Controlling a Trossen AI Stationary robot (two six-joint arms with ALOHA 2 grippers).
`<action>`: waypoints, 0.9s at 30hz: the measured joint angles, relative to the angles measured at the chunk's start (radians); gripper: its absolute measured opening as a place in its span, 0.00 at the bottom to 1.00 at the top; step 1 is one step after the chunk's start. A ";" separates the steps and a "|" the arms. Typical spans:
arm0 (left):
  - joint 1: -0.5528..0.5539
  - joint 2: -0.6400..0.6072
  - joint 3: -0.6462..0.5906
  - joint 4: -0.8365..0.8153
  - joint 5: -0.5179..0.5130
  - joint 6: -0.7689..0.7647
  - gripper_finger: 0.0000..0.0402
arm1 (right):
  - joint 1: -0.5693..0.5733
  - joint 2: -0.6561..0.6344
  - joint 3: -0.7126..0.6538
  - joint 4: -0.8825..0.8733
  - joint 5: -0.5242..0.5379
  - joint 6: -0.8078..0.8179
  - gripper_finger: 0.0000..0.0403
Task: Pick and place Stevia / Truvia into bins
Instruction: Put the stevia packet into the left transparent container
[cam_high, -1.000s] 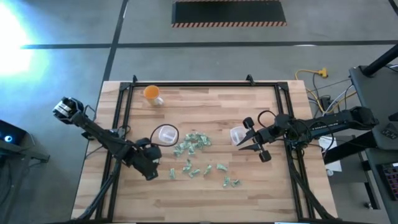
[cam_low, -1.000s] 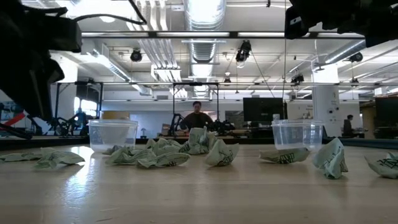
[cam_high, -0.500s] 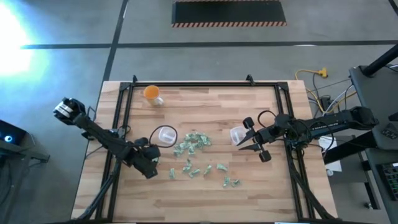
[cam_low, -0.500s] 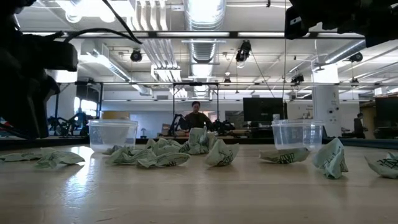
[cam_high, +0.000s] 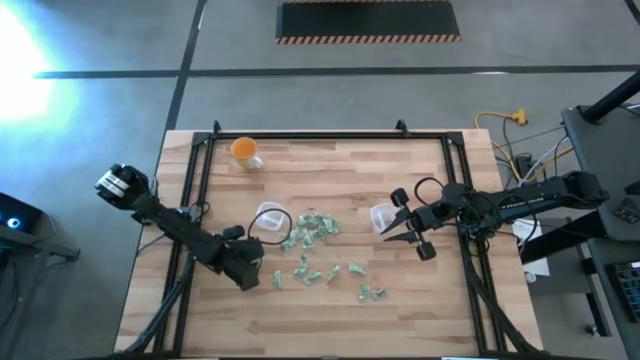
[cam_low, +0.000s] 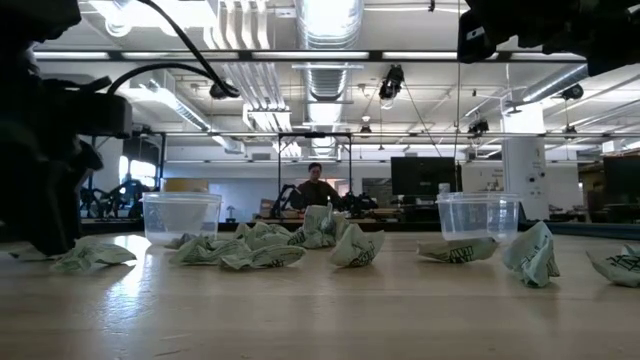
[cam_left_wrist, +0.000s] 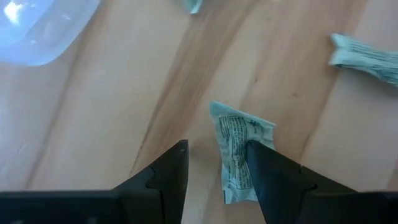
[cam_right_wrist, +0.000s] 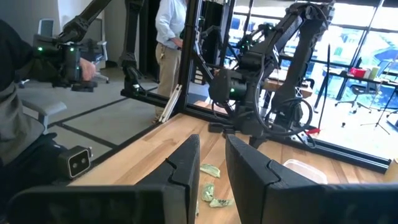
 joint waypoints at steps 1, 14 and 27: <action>0.000 -0.001 0.000 0.009 0.011 0.007 0.37 | 0.000 0.000 0.000 0.000 0.000 0.000 0.17; 0.000 0.005 0.001 0.055 0.083 0.035 0.14 | 0.000 0.000 0.000 0.000 0.000 0.006 0.17; -0.001 -0.006 0.045 0.043 0.095 0.120 0.00 | 0.000 0.000 0.000 0.000 0.000 0.008 0.17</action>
